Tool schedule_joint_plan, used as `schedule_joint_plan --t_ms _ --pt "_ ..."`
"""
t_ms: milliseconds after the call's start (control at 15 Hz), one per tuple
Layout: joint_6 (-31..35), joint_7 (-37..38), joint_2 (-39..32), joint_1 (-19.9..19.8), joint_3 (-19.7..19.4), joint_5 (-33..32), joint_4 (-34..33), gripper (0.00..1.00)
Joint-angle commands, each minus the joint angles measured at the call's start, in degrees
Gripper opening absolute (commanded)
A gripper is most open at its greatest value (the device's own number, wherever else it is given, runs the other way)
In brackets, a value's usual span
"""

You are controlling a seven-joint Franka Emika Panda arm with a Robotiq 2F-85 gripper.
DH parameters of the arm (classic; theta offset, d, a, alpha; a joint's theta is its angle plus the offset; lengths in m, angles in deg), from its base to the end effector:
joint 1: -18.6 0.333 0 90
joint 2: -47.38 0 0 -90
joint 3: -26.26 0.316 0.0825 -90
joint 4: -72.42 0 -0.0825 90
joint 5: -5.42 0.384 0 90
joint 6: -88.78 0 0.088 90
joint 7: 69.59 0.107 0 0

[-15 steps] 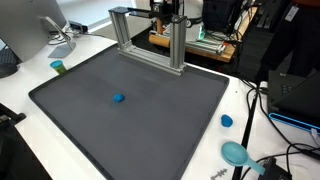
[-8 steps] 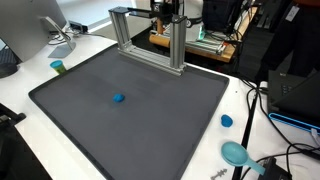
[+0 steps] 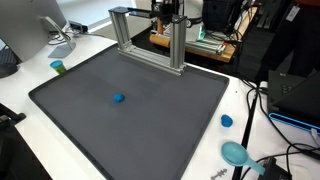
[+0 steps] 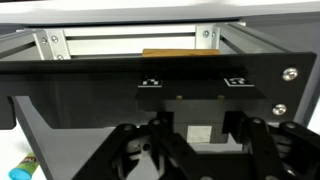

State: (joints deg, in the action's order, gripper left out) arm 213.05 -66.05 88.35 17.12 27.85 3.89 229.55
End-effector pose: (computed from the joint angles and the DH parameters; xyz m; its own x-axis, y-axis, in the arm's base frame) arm 0.3384 -0.0008 0.4369 0.9885 -0.0489 0.1427 -0.0542 -0.9980 0.0334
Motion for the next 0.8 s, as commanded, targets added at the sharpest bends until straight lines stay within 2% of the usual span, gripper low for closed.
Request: schedule_joint_plan --t_ms 0,200,267,333,400,600,733 --pt "-0.4 2.0 -0.2 -0.3 0.3 0.4 -0.1 0.34" --pt "-1.9 0.4 0.5 0.2 -0.2 0.1 -0.1 0.34" --pt "-2.1 -0.3 0.6 0.5 -0.5 0.4 -0.1 0.63" --pt "-2.6 -0.9 0.6 0.8 -0.8 0.7 -0.1 0.80" --pt "-3.1 -1.6 0.6 1.1 -1.2 1.0 -0.1 0.78" --pt "-4.1 -3.4 0.9 1.7 -2.2 1.4 0.3 0.57" --pt "-4.4 -5.2 1.0 2.5 -3.4 2.5 0.4 0.49"
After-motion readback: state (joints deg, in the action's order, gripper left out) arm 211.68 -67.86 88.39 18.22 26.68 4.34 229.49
